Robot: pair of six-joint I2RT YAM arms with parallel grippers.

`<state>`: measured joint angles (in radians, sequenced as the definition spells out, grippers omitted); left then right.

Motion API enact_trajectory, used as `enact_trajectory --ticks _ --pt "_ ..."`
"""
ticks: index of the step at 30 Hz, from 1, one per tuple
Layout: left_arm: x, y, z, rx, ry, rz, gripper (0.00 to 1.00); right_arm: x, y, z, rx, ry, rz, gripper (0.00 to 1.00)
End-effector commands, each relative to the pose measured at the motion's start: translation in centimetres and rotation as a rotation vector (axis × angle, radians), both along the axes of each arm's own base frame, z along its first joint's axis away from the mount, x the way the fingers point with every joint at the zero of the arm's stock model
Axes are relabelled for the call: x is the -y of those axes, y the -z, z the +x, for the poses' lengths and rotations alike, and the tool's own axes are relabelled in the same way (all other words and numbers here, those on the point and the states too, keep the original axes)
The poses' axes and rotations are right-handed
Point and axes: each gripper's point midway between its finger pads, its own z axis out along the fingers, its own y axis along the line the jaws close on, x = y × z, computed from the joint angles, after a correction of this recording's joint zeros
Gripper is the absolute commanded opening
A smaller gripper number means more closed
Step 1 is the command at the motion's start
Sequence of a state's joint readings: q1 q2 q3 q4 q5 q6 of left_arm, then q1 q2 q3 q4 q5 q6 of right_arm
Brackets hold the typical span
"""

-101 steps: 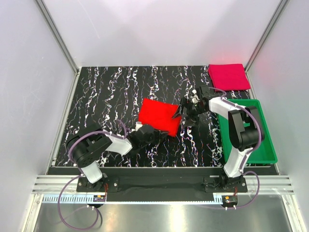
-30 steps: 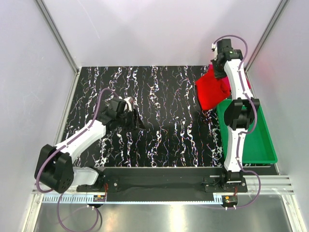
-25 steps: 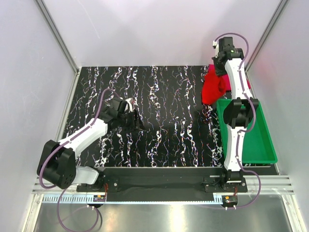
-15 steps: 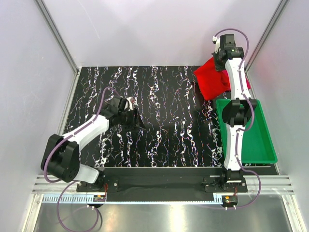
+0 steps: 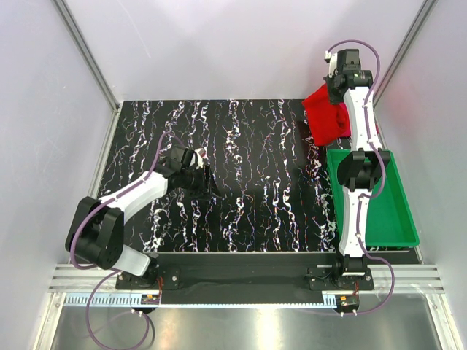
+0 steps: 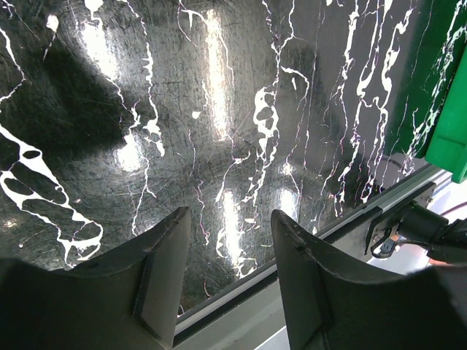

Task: Fold and stack the t-shirts
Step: Neatly place the folded tshirt to the corner

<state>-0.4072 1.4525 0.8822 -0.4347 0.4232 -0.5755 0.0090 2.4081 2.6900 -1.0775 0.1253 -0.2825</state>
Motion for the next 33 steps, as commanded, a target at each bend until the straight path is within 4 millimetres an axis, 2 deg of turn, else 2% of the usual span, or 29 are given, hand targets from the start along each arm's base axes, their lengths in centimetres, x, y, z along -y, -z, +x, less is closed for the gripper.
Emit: enact_trajectory --ticks 1,5,12,16,24,33 --pt "0.9 -1.5 1.1 0.049 0.031 -0.048 0.52 1.7 -6.5 0.3 0.167 0.01 -0.011 0.0" --pt "1.0 -1.5 1.0 0.048 0.038 -0.053 0.52 2.3 -7.8 0.3 0.204 0.029 -0.021 0.0" --pt "0.9 -1.3 0.9 0.04 0.046 -0.056 0.52 2.9 -8.7 1.2 0.251 0.02 -0.008 0.0" --pt "0.8 -1.1 0.8 0.03 0.045 -0.059 0.52 3.0 -8.1 1.7 0.25 0.013 0.0 0.0" --pt "0.7 -0.6 0.7 0.01 0.045 -0.054 0.52 4.6 -7.6 3.1 0.283 0.025 -0.004 0.0" --pt "0.9 -0.1 1.2 -0.017 0.04 -0.047 0.52 6.0 -5.3 4.2 0.266 0.027 0.013 0.0"
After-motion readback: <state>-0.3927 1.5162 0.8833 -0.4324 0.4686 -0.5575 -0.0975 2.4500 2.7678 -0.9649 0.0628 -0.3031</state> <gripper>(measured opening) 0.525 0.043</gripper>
